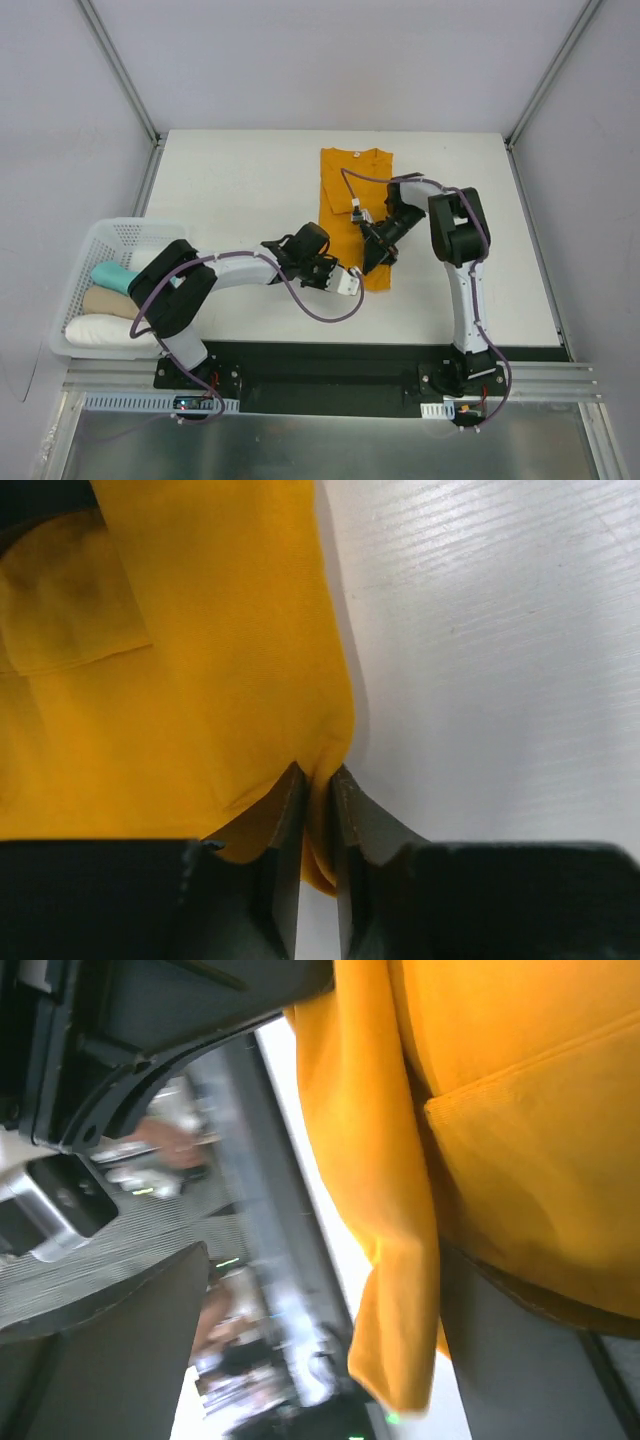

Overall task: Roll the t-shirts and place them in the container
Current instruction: Roll the T-shirt to the center of the board.

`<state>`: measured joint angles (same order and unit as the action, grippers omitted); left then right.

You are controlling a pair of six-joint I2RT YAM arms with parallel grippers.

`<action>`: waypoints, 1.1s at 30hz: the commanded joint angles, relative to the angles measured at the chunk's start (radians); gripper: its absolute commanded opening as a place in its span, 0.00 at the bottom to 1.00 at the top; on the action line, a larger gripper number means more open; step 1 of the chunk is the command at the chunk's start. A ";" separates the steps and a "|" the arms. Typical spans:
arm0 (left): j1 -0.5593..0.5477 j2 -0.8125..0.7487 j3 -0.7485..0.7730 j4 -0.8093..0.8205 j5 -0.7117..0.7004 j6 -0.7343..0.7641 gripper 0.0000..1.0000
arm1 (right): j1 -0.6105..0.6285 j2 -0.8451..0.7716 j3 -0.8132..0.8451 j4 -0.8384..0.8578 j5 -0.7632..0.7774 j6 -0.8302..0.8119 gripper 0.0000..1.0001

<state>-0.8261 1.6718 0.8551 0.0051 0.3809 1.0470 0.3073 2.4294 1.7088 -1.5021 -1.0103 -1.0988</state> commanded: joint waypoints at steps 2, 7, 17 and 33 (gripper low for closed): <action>-0.007 0.046 0.097 -0.194 0.053 -0.001 0.07 | -0.102 -0.241 -0.012 -0.058 0.064 -0.044 0.96; 0.008 0.080 0.192 -0.335 0.215 -0.100 0.00 | -0.218 -0.835 -0.163 0.589 0.415 0.272 0.96; 0.082 0.209 0.380 -0.487 0.512 -0.354 0.00 | -0.149 -1.151 -0.690 0.915 0.233 0.199 0.73; 0.173 0.359 0.533 -0.568 0.674 -0.415 0.00 | 0.162 -1.419 -1.147 1.255 0.409 -0.135 0.75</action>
<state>-0.6640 2.0098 1.3384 -0.5213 0.9653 0.6334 0.4091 1.0050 0.5983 -0.3901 -0.6357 -1.1683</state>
